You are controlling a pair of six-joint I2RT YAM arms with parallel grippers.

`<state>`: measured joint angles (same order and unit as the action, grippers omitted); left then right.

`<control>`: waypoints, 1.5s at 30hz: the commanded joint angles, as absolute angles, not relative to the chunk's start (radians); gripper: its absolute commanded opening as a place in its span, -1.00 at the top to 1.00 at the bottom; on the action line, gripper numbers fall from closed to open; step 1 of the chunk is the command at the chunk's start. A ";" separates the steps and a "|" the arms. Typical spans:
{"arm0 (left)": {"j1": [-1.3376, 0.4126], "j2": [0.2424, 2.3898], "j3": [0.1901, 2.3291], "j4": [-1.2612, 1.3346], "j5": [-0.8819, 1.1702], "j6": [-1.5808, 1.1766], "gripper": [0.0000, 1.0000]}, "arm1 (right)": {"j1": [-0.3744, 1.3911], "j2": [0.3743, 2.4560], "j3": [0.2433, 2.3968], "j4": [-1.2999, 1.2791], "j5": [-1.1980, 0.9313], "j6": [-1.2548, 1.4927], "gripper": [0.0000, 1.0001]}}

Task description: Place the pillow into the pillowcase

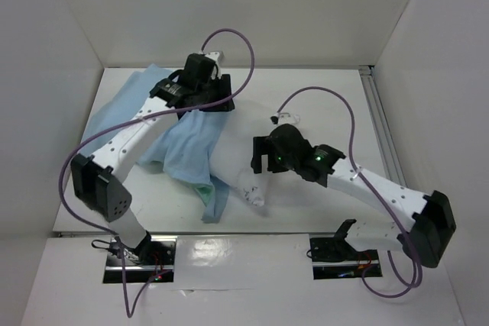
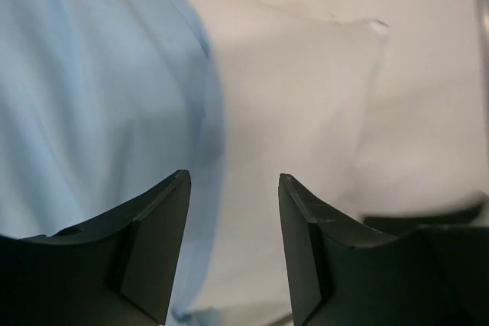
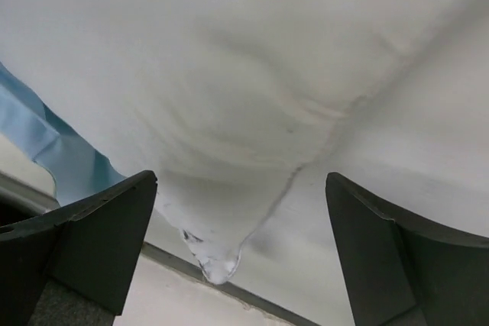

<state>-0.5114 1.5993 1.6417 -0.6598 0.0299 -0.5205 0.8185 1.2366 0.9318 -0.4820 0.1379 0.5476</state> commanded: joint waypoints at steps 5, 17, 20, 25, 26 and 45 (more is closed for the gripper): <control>-0.555 1.873 1.963 -0.747 -0.300 -0.451 -0.28 | 0.773 0.993 0.991 -0.618 0.538 0.770 -1.00; -0.584 2.140 2.224 -0.943 -0.472 -0.387 -0.12 | 0.140 1.103 0.678 -0.109 -0.443 0.838 -1.00; -0.584 2.129 2.201 -0.943 -0.482 -0.387 0.29 | 0.196 1.207 0.707 -0.052 -0.511 0.813 -1.00; -0.584 2.098 2.201 -0.943 -0.482 -0.396 0.80 | 0.297 1.353 0.716 0.086 -0.545 0.813 -1.00; -0.584 2.086 2.201 -0.943 -0.482 -0.396 0.88 | 0.307 1.373 0.716 0.097 -0.545 0.822 -1.00; -0.584 1.790 2.180 -0.586 0.621 -0.572 1.00 | 0.362 1.353 1.328 -0.015 -0.479 0.721 1.00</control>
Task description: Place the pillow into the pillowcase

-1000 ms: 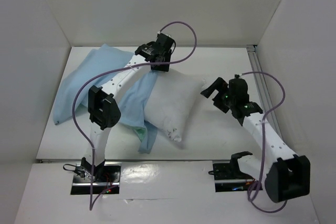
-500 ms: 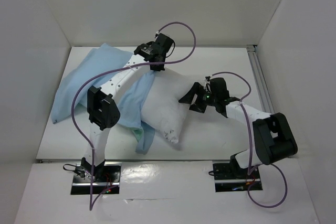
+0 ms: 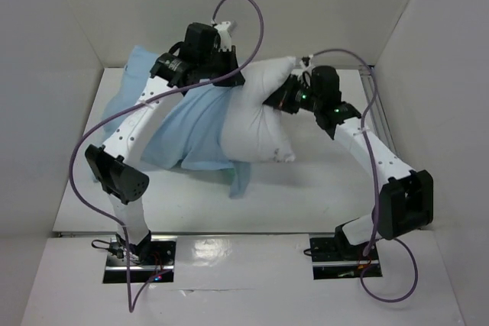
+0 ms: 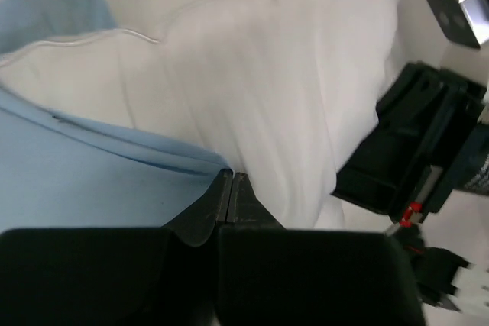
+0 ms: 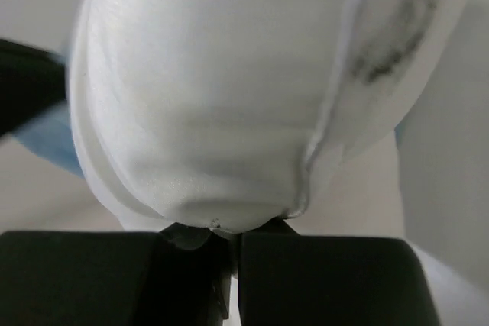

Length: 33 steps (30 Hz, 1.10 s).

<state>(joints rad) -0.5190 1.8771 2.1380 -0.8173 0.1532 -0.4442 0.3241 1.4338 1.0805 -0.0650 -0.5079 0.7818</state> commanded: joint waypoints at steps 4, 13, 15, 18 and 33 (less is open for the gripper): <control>-0.615 1.746 2.233 -0.491 0.666 -0.646 1.00 | 0.390 1.289 1.417 -0.112 -0.402 0.643 1.00; -0.752 1.744 2.151 -0.336 0.706 -0.750 1.00 | 0.489 1.412 0.786 0.282 -0.443 0.854 1.00; -0.771 1.730 2.044 -0.267 0.718 -0.791 1.00 | 0.514 1.471 0.767 0.327 -0.443 0.867 1.00; -0.796 1.721 1.927 -0.209 0.730 -0.828 1.00 | 0.523 1.539 0.767 0.359 -0.443 0.882 1.00; -0.709 1.920 2.163 -0.574 0.560 -0.609 -0.39 | 0.505 1.213 0.650 0.428 -0.195 1.031 1.00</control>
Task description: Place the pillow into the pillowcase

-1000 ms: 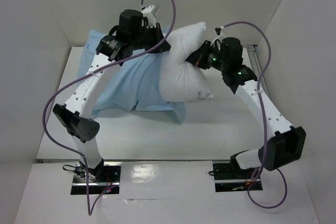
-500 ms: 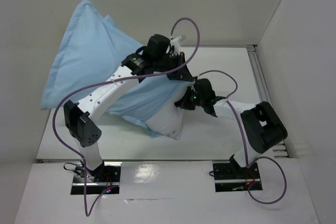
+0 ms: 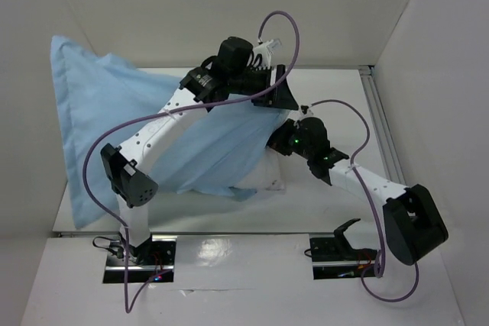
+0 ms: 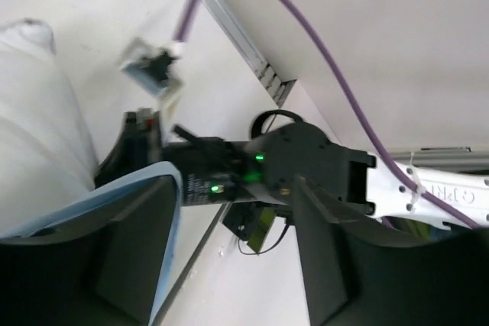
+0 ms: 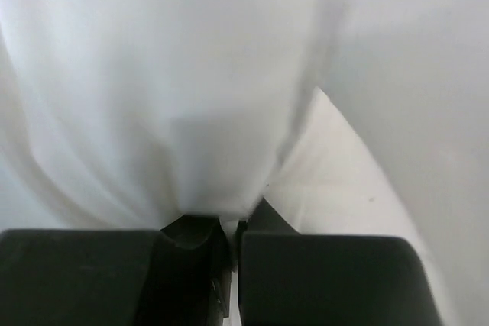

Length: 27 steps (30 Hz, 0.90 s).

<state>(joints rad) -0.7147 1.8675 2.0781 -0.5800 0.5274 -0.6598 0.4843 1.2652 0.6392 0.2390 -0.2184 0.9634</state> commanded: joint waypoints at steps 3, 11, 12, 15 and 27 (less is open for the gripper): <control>-0.696 1.945 2.281 -0.661 0.548 -0.575 -0.84 | 0.486 1.238 0.689 0.381 -0.205 1.016 1.00; -0.586 1.823 2.267 -0.756 0.402 -0.488 -1.00 | 0.414 1.259 0.808 0.060 -0.235 0.822 0.29; -0.571 1.809 2.254 -0.765 0.391 -0.488 -1.00 | 0.405 1.259 0.819 0.028 -0.245 0.793 0.06; -0.512 1.760 2.201 -0.775 0.318 -0.477 -0.88 | 0.382 1.249 0.880 -0.121 -0.236 0.692 -0.47; -0.457 1.485 1.789 -0.907 -0.100 -0.511 0.56 | 0.475 1.226 1.107 -0.530 -0.341 0.332 -0.81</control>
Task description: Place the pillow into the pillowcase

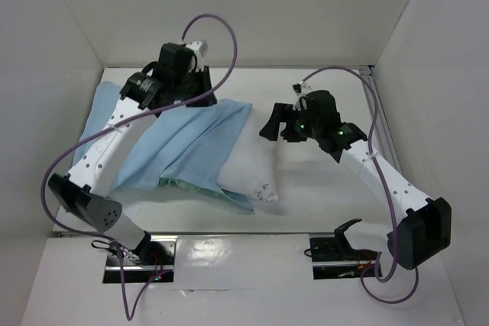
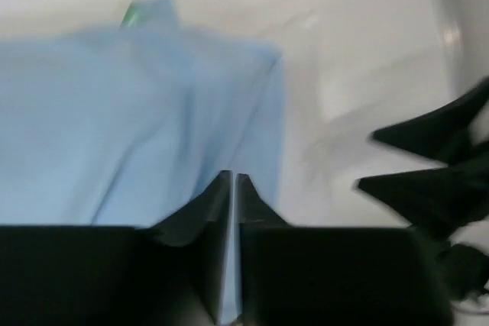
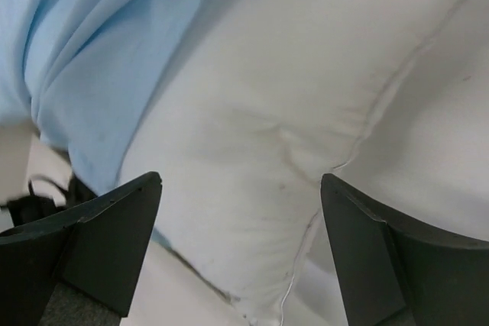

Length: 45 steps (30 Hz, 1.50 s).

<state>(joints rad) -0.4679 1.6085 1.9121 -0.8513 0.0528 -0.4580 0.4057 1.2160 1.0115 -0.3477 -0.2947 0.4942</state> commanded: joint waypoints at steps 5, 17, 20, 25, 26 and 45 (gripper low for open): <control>-0.466 1.194 1.478 -0.896 0.001 -0.618 -0.49 | 0.696 1.249 1.147 -0.713 -0.068 0.258 -1.00; -0.722 0.907 0.803 -0.557 0.282 -0.986 -0.85 | 0.773 1.279 1.068 -0.621 -0.041 0.285 -1.00; -0.736 0.897 0.739 -0.477 0.216 -1.012 -0.93 | 0.749 1.289 1.068 -0.611 -0.054 0.285 -1.00; -0.746 0.945 0.720 -0.402 0.094 -1.055 -0.85 | 0.749 1.298 1.046 -0.611 -0.064 0.276 -1.00; -0.746 0.954 0.704 -0.370 0.077 -1.064 -0.82 | 0.749 1.298 1.046 -0.611 -0.064 0.285 -1.00; -0.746 1.020 0.741 -0.384 0.095 -1.027 1.00 | 0.689 1.397 0.943 -0.278 -0.376 0.374 0.64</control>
<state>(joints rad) -0.7414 1.0389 0.6846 -0.4000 0.0628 -1.0698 0.6914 1.3682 0.9573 -0.4385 -0.2687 0.3313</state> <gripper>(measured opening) 0.040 0.279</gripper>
